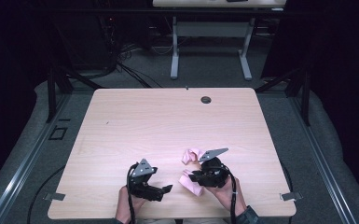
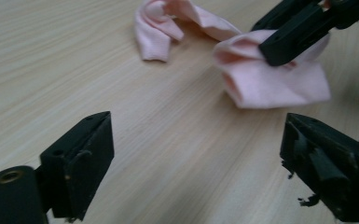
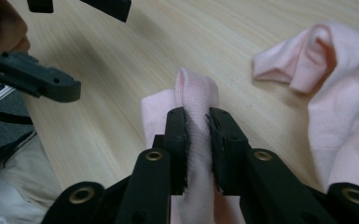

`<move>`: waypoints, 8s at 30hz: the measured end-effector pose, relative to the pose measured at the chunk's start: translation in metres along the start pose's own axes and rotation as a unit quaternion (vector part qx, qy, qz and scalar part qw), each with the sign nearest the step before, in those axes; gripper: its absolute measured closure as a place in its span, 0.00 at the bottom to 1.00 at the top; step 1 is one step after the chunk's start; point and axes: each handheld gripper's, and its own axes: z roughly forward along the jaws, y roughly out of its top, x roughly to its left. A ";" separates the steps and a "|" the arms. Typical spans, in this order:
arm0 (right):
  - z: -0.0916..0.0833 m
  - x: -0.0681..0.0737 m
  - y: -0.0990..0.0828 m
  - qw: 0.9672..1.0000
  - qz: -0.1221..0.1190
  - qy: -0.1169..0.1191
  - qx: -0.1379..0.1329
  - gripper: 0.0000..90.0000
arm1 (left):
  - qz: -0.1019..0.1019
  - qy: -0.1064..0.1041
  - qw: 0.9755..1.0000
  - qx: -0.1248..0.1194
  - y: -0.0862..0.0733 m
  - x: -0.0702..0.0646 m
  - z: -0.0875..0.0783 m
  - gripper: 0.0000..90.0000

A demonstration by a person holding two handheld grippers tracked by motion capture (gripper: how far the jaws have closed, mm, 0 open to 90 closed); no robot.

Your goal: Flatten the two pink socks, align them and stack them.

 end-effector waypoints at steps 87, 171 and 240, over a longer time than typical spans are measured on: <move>0.002 -0.018 -0.029 0.999 0.046 -0.027 -0.003 0.96 | -0.038 -0.083 0.994 0.064 0.028 -0.010 0.043 0.70; -0.040 -0.053 -0.071 0.987 0.111 -0.105 -0.051 0.23 | 0.031 0.058 0.993 0.100 0.058 -0.018 0.027 0.36; -0.049 -0.103 -0.111 0.966 0.142 -0.195 -0.096 0.08 | 0.136 0.008 0.977 0.167 0.156 -0.042 0.128 0.97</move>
